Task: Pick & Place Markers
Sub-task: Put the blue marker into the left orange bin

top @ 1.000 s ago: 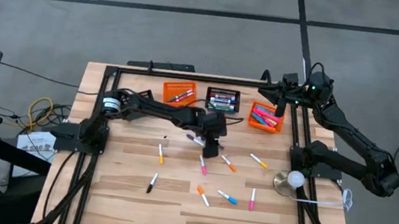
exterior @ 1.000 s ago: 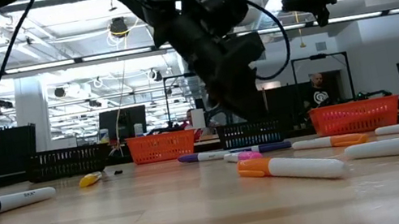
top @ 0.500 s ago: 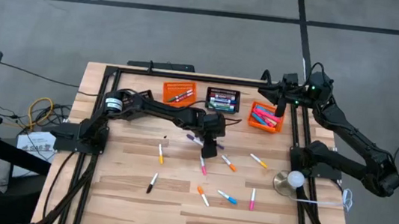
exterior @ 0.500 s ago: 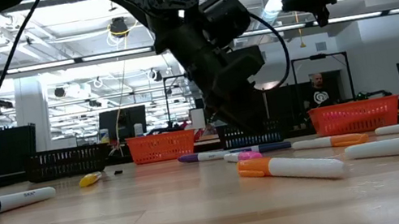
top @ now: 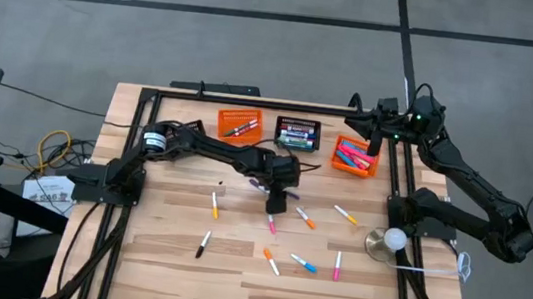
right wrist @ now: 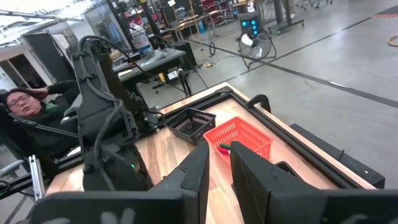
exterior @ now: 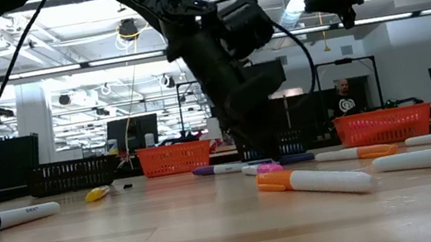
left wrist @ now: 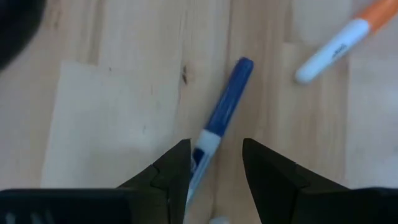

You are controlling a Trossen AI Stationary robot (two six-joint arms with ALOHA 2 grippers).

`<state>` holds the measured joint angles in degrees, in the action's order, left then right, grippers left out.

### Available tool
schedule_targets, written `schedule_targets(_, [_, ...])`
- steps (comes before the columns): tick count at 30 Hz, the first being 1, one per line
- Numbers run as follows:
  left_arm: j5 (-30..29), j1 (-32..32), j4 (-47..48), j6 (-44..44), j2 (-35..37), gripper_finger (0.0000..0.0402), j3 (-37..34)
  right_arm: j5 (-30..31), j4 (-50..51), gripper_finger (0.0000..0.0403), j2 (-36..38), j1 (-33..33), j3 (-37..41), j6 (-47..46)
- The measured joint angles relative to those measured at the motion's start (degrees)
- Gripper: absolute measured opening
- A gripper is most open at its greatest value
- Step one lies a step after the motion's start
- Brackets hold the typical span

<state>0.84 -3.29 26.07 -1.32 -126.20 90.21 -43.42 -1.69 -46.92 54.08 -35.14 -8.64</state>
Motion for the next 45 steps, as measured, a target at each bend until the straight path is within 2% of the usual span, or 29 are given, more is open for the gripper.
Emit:
schedule_targets(6, [0.05,-0.2,1.09,0.84,-2.61,0.0145,0.43,-0.06,0.11,0.0056,-0.02,-0.02,0.0,-1.89])
schedule_targets(16, [-1.98,-0.33,0.48,1.9,-2.18,0.0145,0.22,-0.06,0.23,0.0056,-0.02,-0.04,0.0,-1.93])
schedule_targets(22, [-3.08,-0.24,0.06,6.07,-2.13,0.0145,0.14,-0.04,0.91,0.0056,-0.01,-0.04,0.0,-1.99])
schedule_targets(45, [-5.87,0.11,-2.05,6.28,-2.18,0.0145,0.05,0.04,1.46,0.0056,-0.02,-0.04,0.0,-1.95])
